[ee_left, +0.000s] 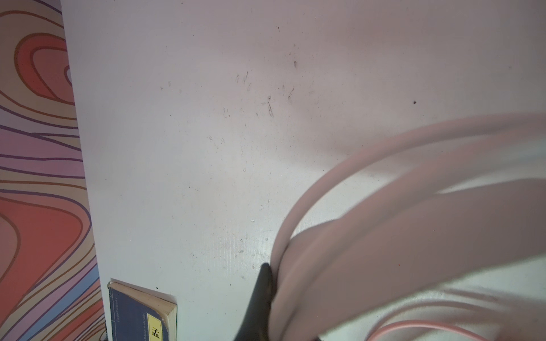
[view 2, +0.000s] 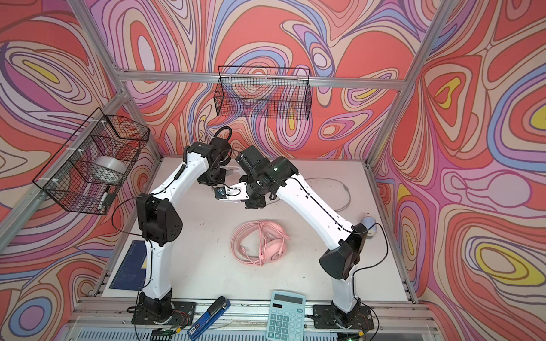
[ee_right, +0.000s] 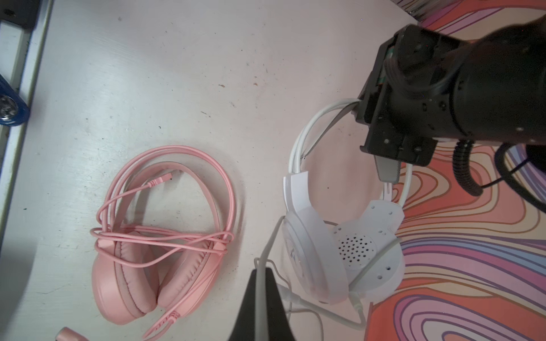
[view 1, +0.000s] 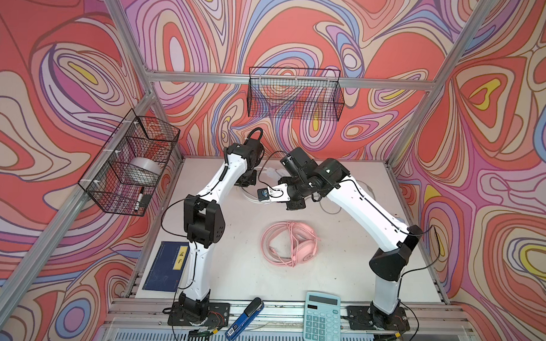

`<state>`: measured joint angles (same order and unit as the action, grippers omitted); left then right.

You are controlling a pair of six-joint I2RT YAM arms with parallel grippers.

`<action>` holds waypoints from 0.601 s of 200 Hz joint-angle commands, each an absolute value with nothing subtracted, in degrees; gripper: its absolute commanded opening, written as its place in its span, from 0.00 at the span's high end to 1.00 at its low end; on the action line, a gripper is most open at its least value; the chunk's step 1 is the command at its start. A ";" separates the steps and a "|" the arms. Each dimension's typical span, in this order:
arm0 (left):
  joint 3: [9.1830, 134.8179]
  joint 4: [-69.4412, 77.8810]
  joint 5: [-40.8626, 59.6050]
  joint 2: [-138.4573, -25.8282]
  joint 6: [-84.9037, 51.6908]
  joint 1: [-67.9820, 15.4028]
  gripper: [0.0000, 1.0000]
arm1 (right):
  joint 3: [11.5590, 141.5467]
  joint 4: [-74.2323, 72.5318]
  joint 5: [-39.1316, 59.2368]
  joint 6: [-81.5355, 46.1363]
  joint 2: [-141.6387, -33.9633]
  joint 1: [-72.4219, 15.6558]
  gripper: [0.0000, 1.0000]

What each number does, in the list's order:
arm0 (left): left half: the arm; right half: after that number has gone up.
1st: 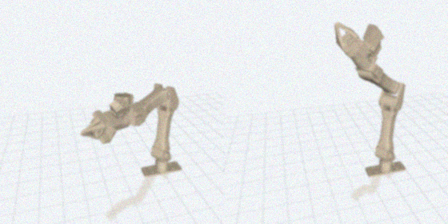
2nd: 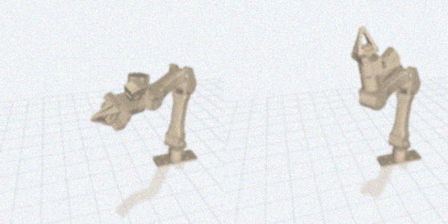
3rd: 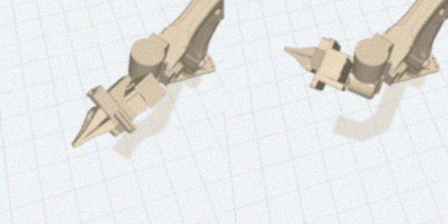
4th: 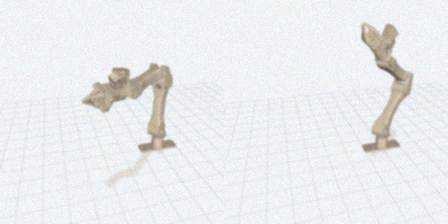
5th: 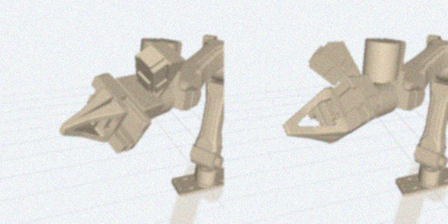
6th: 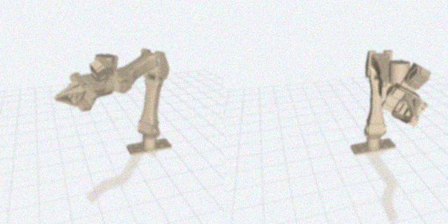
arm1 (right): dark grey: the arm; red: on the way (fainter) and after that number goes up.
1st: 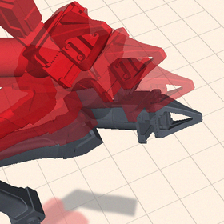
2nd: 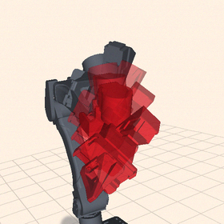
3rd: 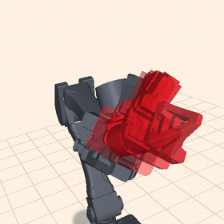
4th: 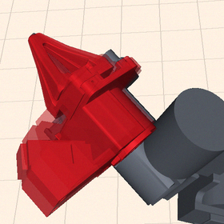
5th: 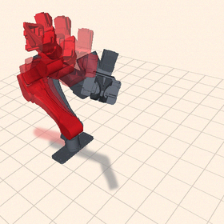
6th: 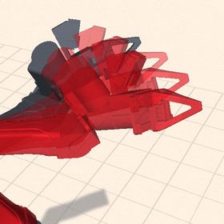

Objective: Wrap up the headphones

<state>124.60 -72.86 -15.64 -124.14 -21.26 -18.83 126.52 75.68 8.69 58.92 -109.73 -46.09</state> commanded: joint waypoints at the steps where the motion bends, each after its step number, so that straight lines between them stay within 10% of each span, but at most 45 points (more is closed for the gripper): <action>1: 126.12 -70.38 -21.53 -126.56 -26.01 -18.24 1.00 | 128.19 76.91 17.39 57.08 -107.86 -46.98 1.00; 120: 124.11 -68.96 -18.64 -125.78 -22.11 -18.67 1.00 | 125.71 73.21 4.06 61.43 -106.72 -46.02 1.00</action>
<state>124.84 -73.36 -15.66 -125.03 -21.56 -18.83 123.42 75.22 5.02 58.33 -108.88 -45.98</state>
